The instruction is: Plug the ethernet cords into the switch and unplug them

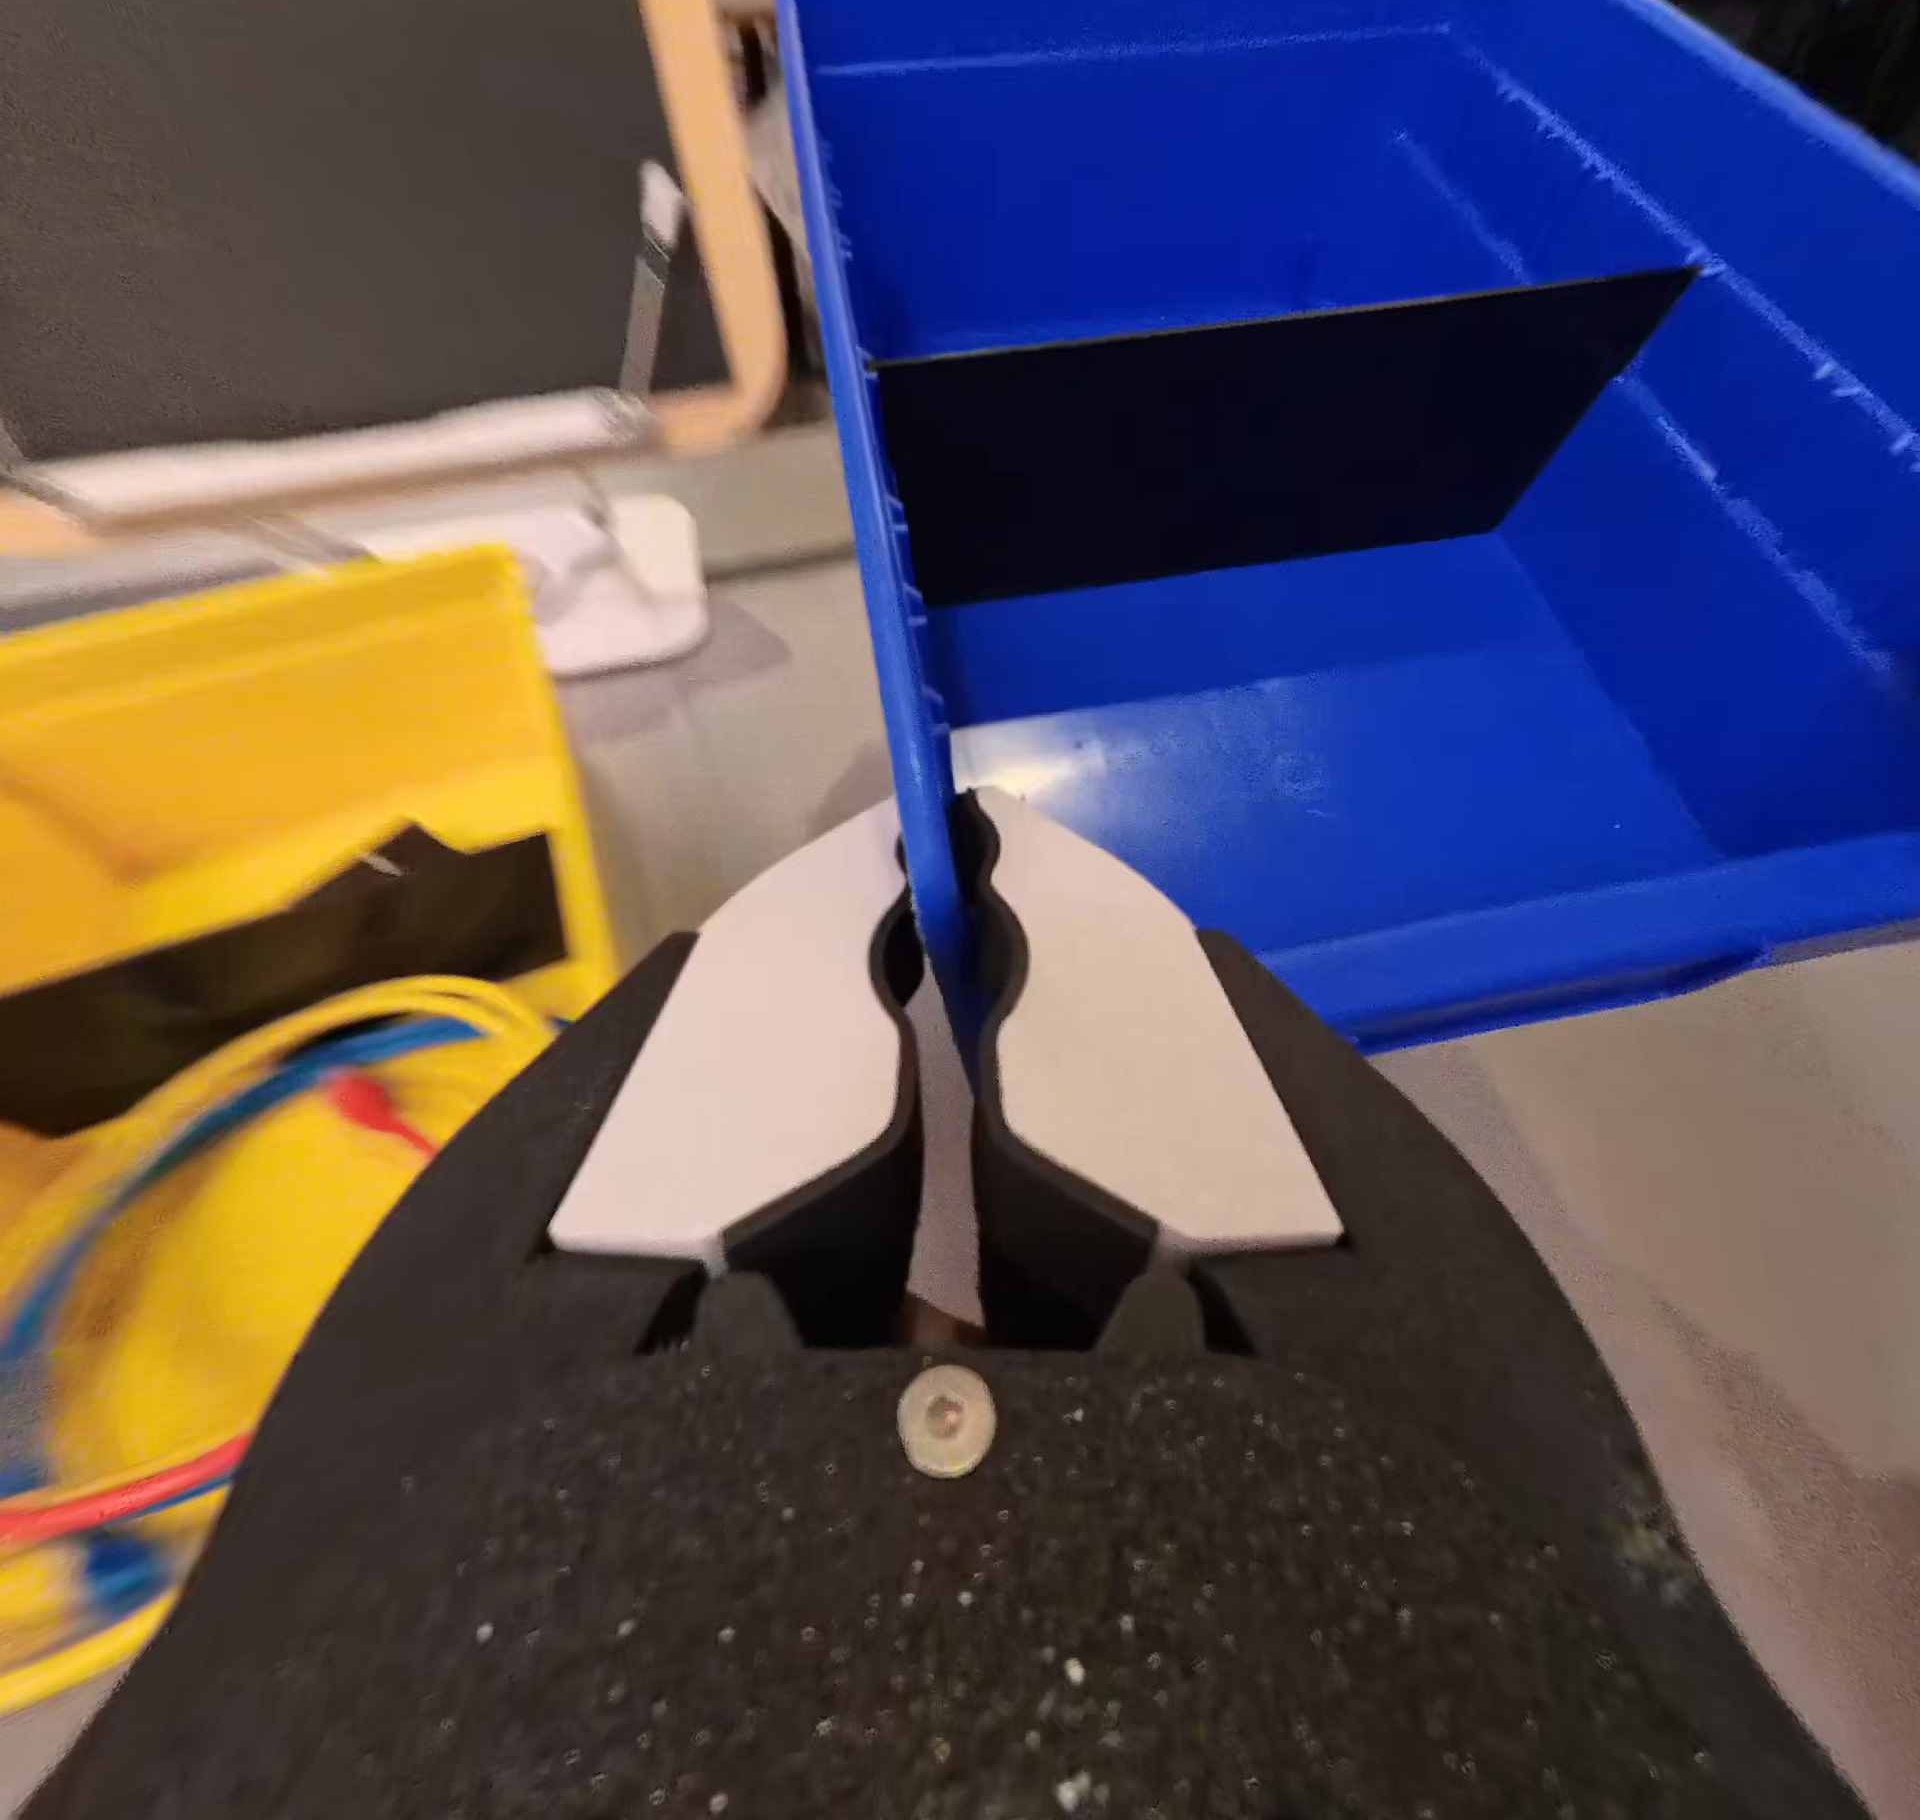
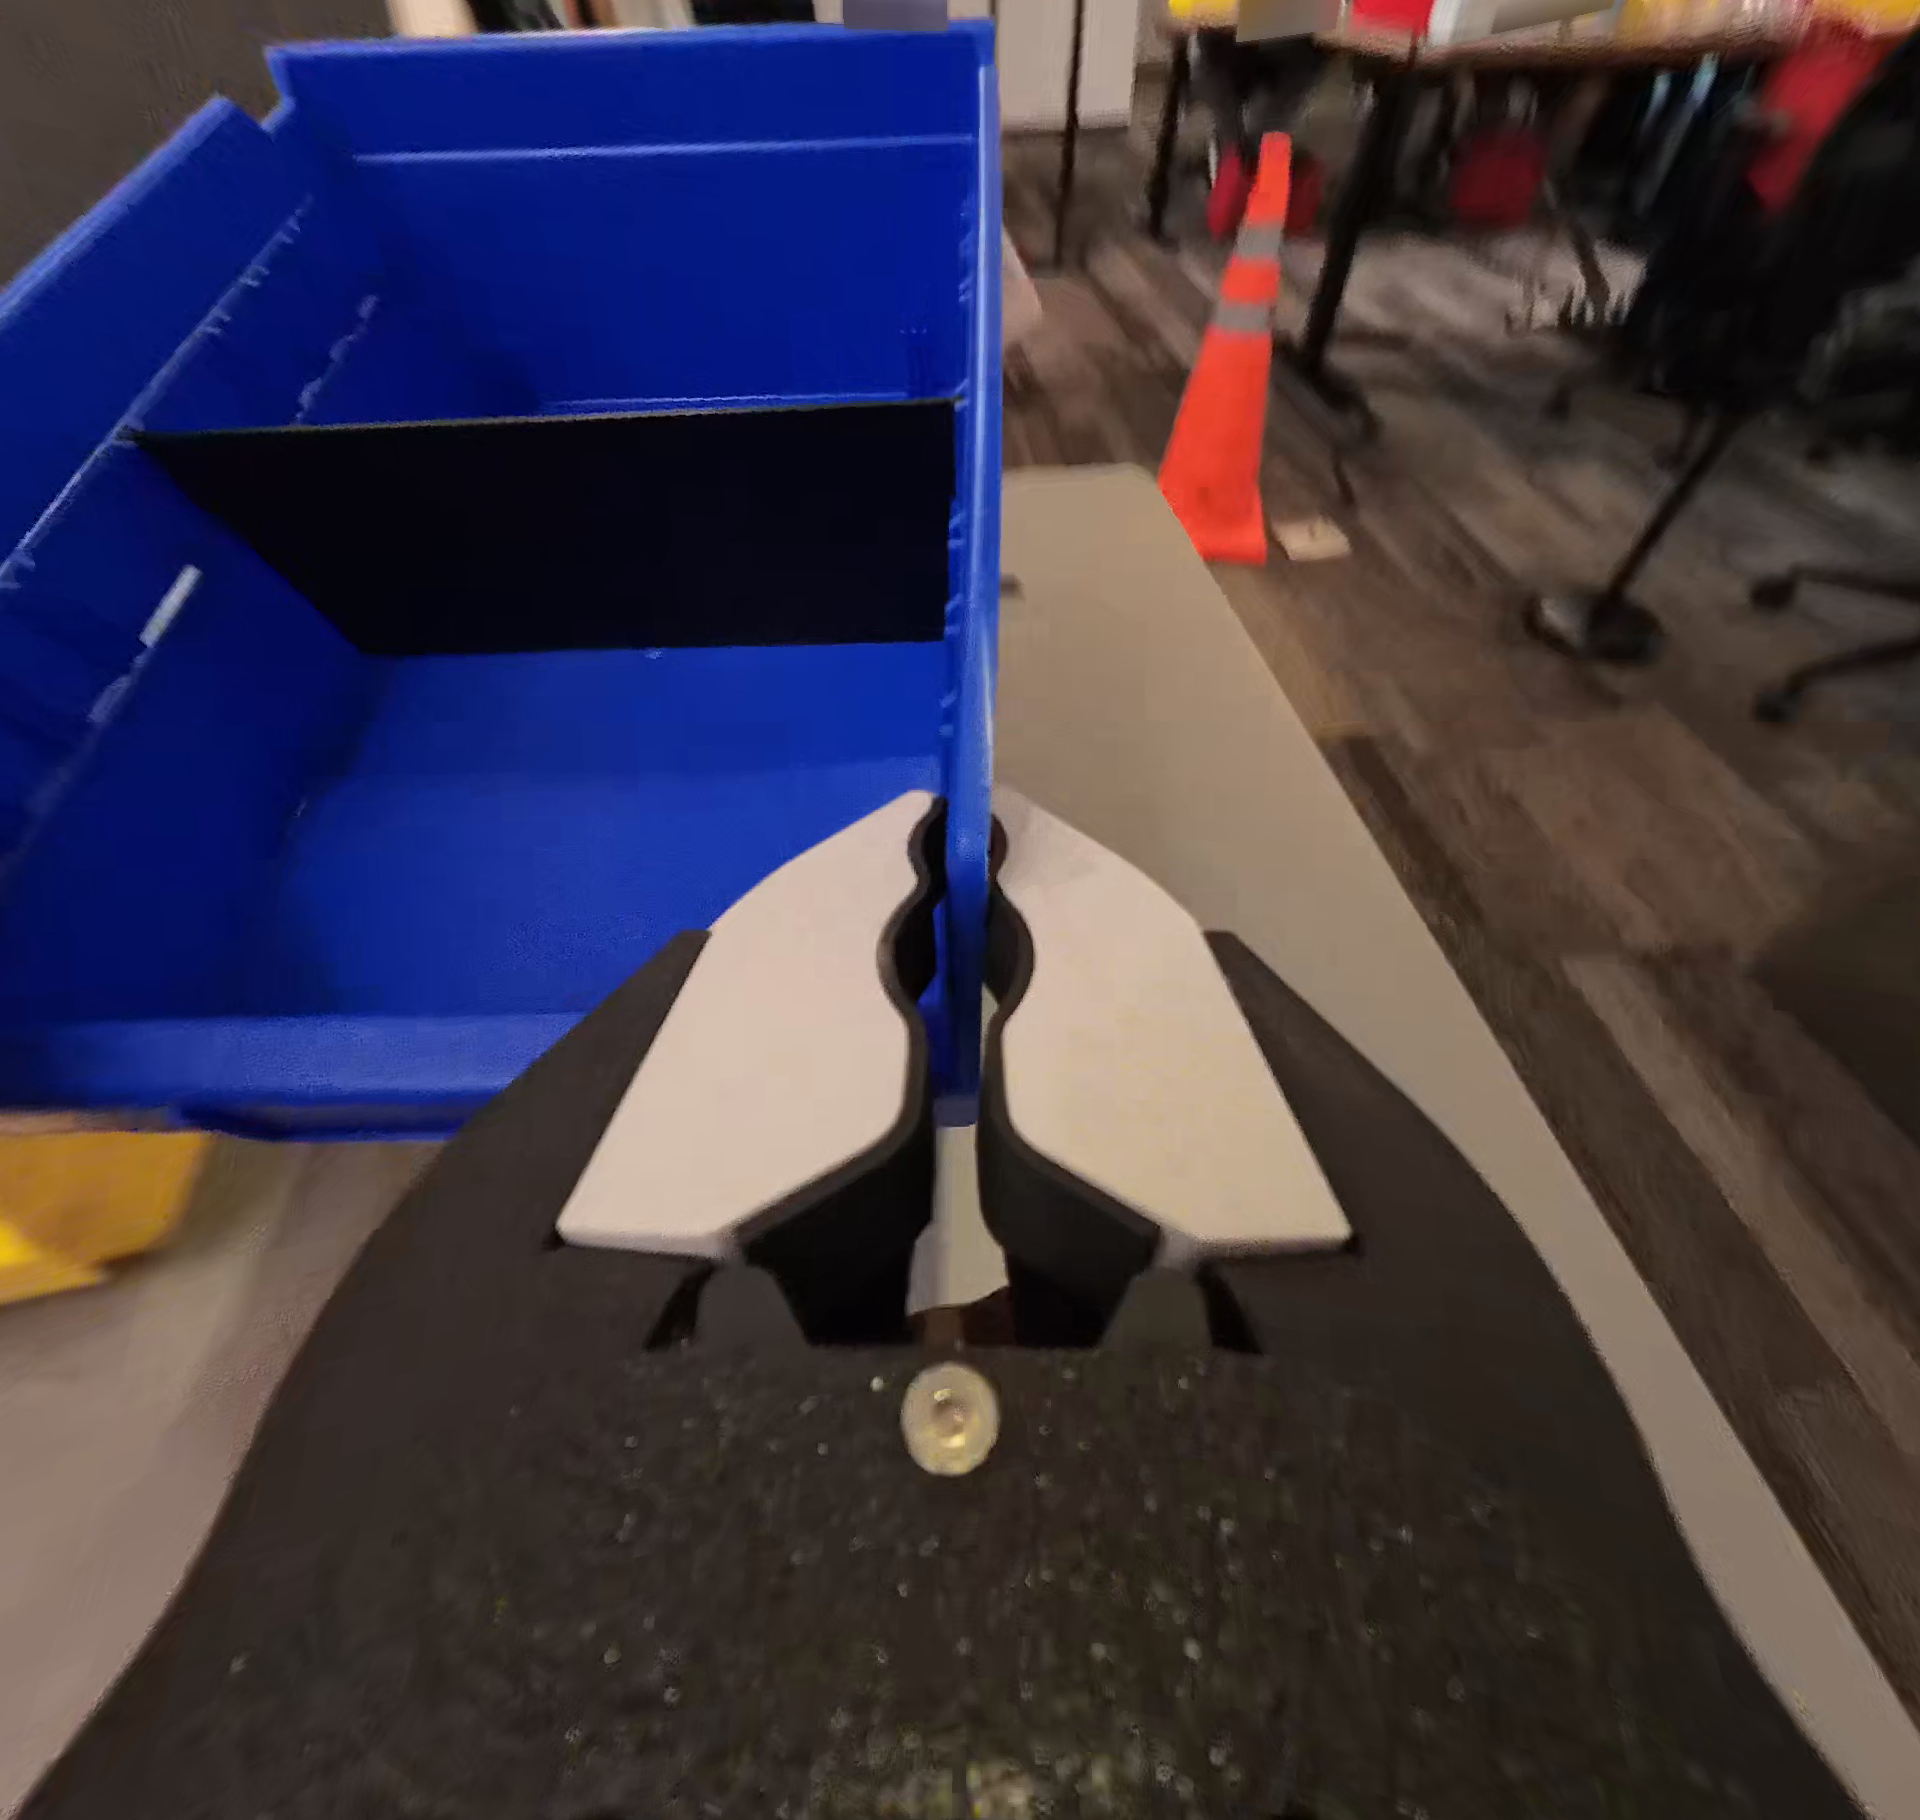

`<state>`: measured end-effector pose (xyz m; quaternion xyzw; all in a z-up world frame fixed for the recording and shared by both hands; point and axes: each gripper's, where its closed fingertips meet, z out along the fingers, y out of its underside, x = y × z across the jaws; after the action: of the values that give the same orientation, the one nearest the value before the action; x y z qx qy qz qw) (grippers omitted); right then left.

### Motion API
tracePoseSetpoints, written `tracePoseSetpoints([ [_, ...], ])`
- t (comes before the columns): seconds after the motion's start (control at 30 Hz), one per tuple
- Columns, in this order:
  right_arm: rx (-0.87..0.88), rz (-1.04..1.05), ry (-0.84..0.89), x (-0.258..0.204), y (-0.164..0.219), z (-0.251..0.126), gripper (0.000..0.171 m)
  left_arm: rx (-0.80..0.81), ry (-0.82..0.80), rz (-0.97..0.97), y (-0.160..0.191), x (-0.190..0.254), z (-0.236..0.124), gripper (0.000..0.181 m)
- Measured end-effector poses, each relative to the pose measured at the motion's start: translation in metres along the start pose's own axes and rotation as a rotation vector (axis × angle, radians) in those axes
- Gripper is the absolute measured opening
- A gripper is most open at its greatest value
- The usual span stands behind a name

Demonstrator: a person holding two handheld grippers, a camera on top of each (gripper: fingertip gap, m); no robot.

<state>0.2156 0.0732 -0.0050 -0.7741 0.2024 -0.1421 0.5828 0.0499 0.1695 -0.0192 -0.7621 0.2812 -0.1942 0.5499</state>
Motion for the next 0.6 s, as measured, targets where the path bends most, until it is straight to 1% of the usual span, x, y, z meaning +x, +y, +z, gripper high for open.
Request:
tracePoseSetpoints([
  [0.1, -0.110, 0.005, 0.003, 0.046, 0.056, 0.032, 0.002, -0.129, 0.034, -0.009, 0.050, 0.041, 0.046, 0.003],
  [0.17, -0.158, 0.003, -0.011, 0.062, 0.082, 0.046, 0.003, -0.182, 0.041, -0.017, 0.076, 0.056, 0.061, 0.003],
  [0.23, -0.192, -0.015, -0.028, 0.067, 0.094, 0.056, 0.003, -0.203, 0.036, -0.044, 0.092, 0.060, 0.067, 0.004],
  [0.3, -0.211, -0.038, -0.042, 0.064, 0.098, 0.064, 0.003, -0.194, 0.018, -0.059, 0.097, 0.057, 0.069, 0.004],
  [0.4, -0.259, 0.032, -0.074, 0.057, 0.111, 0.074, 0.003, -0.189, 0.001, -0.016, 0.098, 0.050, 0.070, 0.006],
  [0.47, -0.238, 0.044, -0.079, 0.057, 0.113, 0.077, 0.003, -0.173, 0.015, 0.009, 0.097, 0.049, 0.071, 0.007],
  [0.5, -0.232, 0.033, -0.072, 0.058, 0.113, 0.078, 0.003, -0.169, 0.034, 0.011, 0.098, 0.051, 0.071, 0.011],
  [0.53, -0.230, 0.026, -0.064, 0.059, 0.113, 0.078, 0.004, -0.176, 0.067, 0.023, 0.098, 0.055, 0.070, 0.020],
  [0.6, -0.233, 0.030, -0.044, 0.062, 0.114, 0.078, 0.008, -0.202, 0.127, 0.036, 0.099, 0.062, 0.061, 0.026],
])
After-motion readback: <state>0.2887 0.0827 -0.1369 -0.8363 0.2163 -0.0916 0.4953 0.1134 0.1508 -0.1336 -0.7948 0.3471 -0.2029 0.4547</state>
